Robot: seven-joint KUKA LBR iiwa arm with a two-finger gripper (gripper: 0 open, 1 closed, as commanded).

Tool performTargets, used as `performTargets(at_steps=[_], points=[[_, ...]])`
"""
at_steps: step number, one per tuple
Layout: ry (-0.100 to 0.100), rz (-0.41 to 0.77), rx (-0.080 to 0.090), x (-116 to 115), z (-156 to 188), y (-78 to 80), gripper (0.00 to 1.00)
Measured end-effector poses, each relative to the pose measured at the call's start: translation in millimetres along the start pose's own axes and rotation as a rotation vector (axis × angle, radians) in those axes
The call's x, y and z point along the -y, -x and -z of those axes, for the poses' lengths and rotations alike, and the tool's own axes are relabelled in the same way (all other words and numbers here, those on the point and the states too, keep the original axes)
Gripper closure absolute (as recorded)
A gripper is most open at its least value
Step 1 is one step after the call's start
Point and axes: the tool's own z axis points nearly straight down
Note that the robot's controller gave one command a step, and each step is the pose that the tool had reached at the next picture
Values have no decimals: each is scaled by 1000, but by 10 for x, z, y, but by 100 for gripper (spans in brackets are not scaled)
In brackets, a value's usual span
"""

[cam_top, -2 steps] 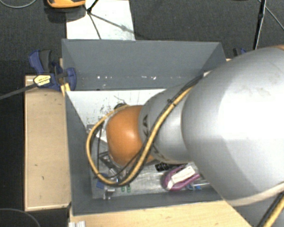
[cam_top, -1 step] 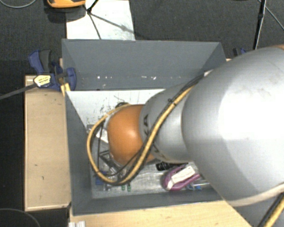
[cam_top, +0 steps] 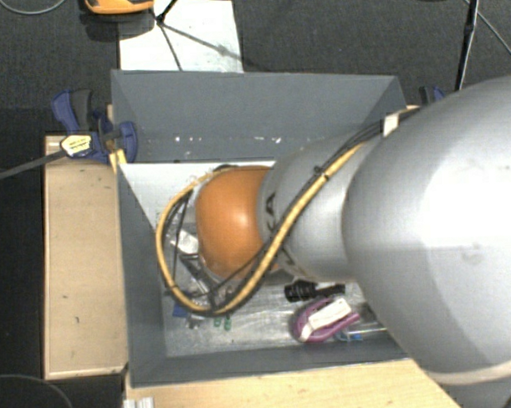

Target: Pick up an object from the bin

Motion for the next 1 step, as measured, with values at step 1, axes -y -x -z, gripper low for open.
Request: performTargets(at_steps=[1], points=[[4,11,4,-147,891,122,100]])
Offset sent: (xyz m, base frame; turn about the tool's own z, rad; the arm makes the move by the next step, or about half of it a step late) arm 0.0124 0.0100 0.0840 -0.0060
